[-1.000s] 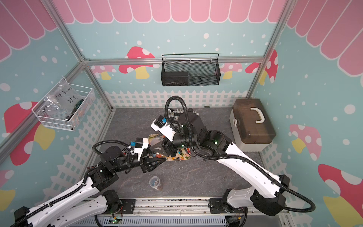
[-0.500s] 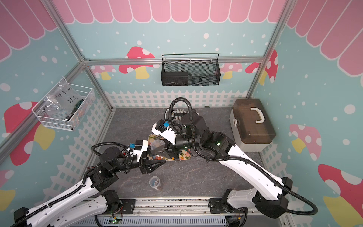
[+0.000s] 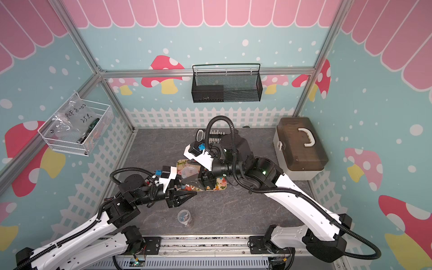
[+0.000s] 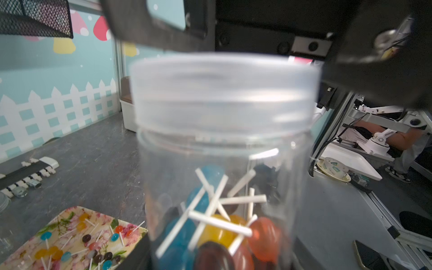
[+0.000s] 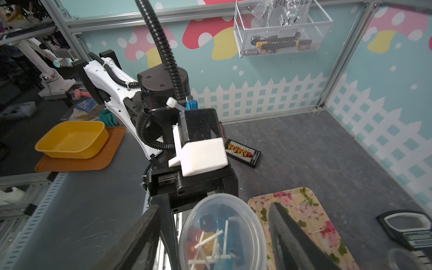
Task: Pour the candies out of the jar
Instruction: Unscrew the lid from the jar.
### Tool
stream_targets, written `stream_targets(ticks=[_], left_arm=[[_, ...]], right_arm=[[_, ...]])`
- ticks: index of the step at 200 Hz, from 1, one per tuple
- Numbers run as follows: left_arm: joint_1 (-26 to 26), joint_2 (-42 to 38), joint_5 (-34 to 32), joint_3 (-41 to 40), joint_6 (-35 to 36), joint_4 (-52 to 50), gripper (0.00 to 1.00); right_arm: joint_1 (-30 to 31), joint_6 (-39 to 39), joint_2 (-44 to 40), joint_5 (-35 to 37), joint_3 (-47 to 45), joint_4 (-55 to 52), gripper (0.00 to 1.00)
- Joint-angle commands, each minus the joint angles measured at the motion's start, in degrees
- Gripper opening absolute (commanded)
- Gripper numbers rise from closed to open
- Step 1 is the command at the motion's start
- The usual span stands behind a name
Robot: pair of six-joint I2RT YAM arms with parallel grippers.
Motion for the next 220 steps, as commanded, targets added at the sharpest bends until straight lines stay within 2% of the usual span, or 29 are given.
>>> stream_targets(ticks=[1, 31, 67, 89, 158, 183, 220], left_arm=[[0.23, -0.35, -0.99, 0.85, -1.35, -0.66, 0.59], [0.23, -0.75, -2.64, 0.32, -0.70, -0.76, 0.59], [0.23, -1.13, -3.59, -0.10, -0.11, -1.80, 0.59], [0.23, -1.51, -4.48, -0.64, 0.13, -1.87, 0.58], [0.23, -0.40, -4.63, -0.39, 0.70, -2.19, 0.59], [0.23, -0.46, -4.63, -0.33, 0.61, -2.16, 0.58], [0.23, -0.86, -4.48, -0.30, 0.44, -2.43, 0.59]], right_arm=[[-0.10, 1.59, -1.63, -0.32, 0.39, 3.58, 0.76], [0.00, 12.69, -1.45, 5.67, 0.87, 4.54, 0.78], [1.29, 20.83, -0.29, 13.98, 2.00, -0.06, 0.81], [2.94, 22.81, 1.45, 17.27, 3.33, -4.32, 0.81], [5.12, 24.17, 3.56, 19.92, 3.05, -6.49, 0.80], [5.19, 23.91, 3.91, 20.34, 2.97, -6.70, 0.76], [5.21, 23.03, 2.98, 19.16, 1.93, -4.57, 0.52]])
